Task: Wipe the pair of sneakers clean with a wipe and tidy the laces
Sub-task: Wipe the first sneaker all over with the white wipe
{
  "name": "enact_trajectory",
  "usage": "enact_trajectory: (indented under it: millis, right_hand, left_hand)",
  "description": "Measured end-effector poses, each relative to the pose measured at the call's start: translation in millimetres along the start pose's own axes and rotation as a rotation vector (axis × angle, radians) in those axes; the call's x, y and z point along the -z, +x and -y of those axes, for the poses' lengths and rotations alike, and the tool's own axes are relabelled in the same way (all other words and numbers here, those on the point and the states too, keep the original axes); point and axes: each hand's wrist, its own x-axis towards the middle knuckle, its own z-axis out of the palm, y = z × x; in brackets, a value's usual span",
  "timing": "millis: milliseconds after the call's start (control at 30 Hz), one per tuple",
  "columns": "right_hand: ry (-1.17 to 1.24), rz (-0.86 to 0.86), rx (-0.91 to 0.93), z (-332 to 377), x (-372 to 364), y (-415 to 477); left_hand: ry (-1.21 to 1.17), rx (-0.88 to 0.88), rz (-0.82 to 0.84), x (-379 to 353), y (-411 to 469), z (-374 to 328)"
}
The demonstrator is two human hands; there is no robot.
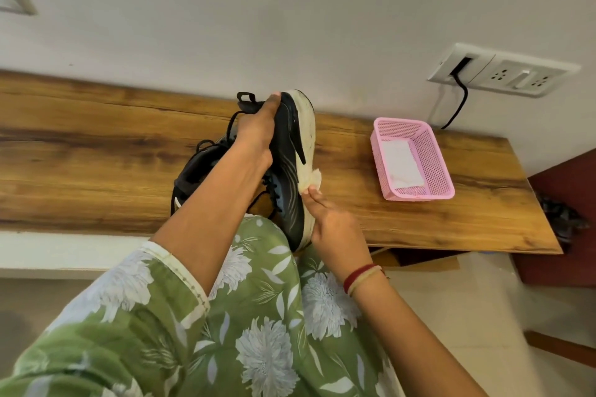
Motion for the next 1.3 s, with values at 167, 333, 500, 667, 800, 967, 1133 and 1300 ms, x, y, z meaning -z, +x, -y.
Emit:
enact_trajectory:
  millis: [167,333,500,667,800,967,1133,1300]
  right_hand:
    - [0.605,-0.284,-0.292,13.1,47.5,19.7]
    - [0.378,-0.427,-0.061,34.5,59.7,62.4]
    - [0.079,-0.384,0.031,26.1,19.3,56.2]
    - [0.094,-0.235,-0.037,18.3,-8.7,30.9]
    - [0.320,-0.141,-0.193,19.9,-7.0,2.9]
    - [0.464,-0.393,-0.177,33.4,19.3,24.2]
    - [0.247,-0.276,-0.075,22.4,2.1,36.8]
    - [0.208,-0.093,-0.097,6.7,-15.6,0.3]
  left_hand:
    - [0.005,-0.030,0.009,-3.8,-2.0,5.0]
    - [0.020,-0.053,0.003,-6.3,-2.6,10.8]
    - [0.000,-0.070,0.000,-3.2,0.9,11.3]
    - [-0.024,-0.049,-0.026,1.8,3.4,10.7]
    - [-0.027,-0.055,-0.018,4.5,2.8,11.6]
    - [-0.023,-0.078,-0.018,1.3,-0.8,12.9]
    - [-0.015,-0.080,-0.026,-0.2,-2.1,14.4]
    - [-0.035,-0.059,-0.038,8.1,3.1,12.3]
